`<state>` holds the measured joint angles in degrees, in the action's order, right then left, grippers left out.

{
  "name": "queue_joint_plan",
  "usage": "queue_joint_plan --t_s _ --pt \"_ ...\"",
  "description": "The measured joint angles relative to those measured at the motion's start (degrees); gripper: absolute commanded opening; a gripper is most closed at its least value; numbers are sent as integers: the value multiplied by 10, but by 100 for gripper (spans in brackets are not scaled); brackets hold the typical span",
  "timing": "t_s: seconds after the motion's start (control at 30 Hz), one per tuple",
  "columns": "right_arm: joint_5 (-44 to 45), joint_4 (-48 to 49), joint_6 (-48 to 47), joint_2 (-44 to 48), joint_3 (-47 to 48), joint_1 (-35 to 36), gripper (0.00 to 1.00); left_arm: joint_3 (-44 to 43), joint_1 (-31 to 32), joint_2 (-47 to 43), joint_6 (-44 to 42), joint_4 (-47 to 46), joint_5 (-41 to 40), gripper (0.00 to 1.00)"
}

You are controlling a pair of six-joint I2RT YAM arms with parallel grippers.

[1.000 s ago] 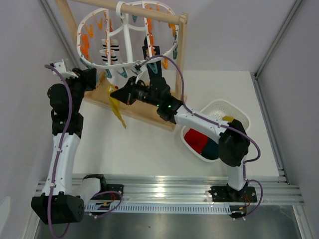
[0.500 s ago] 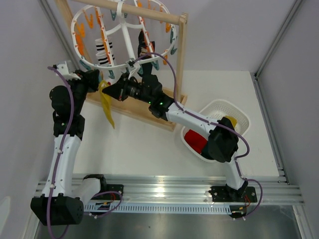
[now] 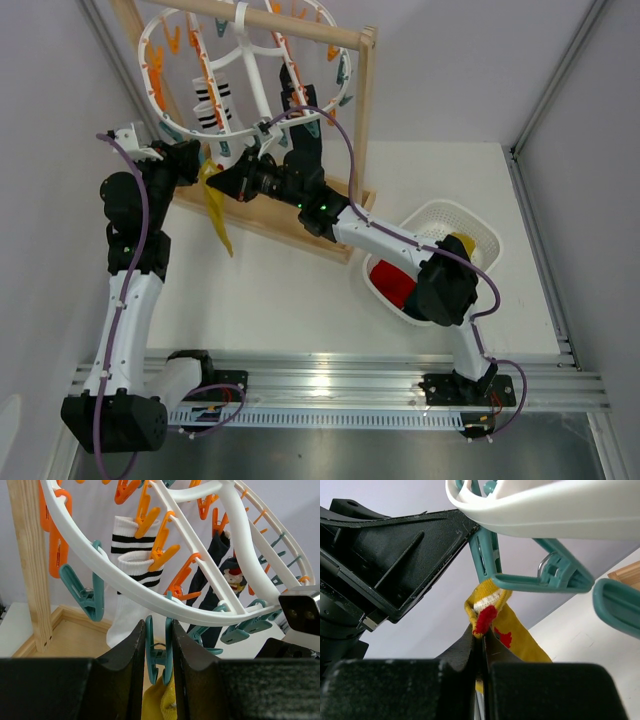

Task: Clip the socks to the hanger
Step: Clamp the sock onto the hanger.

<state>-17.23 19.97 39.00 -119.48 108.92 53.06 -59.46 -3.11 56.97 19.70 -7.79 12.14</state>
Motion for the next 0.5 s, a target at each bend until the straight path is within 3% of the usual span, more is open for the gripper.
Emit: queue_joint_plan --t_s 0.5 --pt "1 -20 4 0 1 1 0 0 0 0 0 0 -1 1"
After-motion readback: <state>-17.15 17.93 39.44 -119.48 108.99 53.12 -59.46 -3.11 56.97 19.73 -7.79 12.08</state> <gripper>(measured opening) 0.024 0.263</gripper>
